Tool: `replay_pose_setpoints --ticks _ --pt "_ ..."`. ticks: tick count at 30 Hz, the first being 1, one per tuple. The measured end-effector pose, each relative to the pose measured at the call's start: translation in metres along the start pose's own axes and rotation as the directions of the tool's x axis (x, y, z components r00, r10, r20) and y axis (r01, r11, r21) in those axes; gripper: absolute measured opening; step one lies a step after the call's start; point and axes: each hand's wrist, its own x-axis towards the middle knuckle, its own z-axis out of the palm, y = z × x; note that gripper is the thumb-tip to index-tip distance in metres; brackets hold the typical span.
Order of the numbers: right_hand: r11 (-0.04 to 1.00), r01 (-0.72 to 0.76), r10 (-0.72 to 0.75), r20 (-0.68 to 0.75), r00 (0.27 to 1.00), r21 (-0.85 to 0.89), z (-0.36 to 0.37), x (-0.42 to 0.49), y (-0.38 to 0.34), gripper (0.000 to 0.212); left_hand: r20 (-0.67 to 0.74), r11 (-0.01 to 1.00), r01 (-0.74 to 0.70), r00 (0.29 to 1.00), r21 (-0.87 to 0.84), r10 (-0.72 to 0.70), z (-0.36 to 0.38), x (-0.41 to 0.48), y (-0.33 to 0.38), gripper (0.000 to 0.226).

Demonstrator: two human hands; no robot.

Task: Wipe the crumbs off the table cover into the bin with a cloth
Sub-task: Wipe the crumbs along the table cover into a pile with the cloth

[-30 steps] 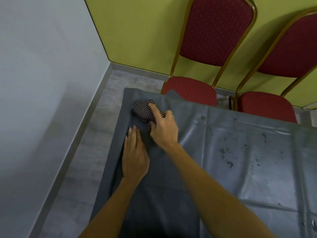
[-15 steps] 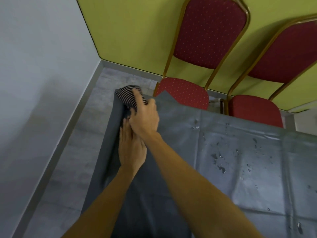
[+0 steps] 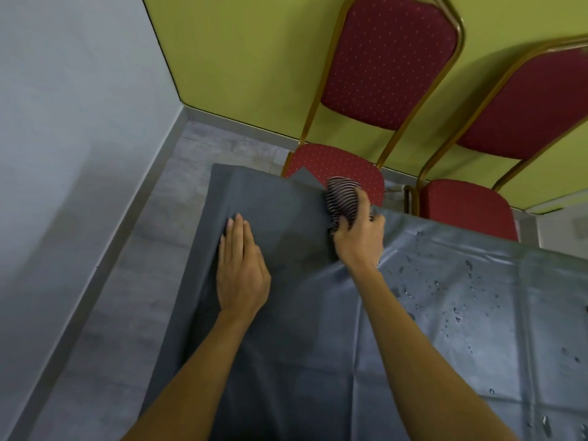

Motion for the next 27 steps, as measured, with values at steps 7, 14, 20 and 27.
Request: replay_pose_setpoints --ticks 7,14,20,27 --pt "0.98 0.137 -0.137 -0.013 0.99 0.147 0.027 -0.051 -0.062 0.066 0.025 0.999 0.033 0.999 0.029 -0.034 0.002 0.001 0.001 0.058" --pt "0.921 0.379 -0.377 0.044 0.925 -0.085 0.022 -0.055 -0.033 0.065 0.038 0.999 0.033 0.999 0.023 -0.034 0.002 0.002 0.0 0.059" --pt "0.996 -0.076 0.069 -0.115 0.991 -0.051 -0.042 0.005 0.066 0.061 0.12 0.993 0.109 0.986 0.051 -0.114 -0.002 0.008 0.011 0.06" --pt "0.982 0.181 -0.174 -0.101 0.98 0.058 -0.012 -0.044 0.006 0.064 0.225 0.99 -0.133 0.967 0.041 0.121 0.02 -0.009 0.08 0.064"
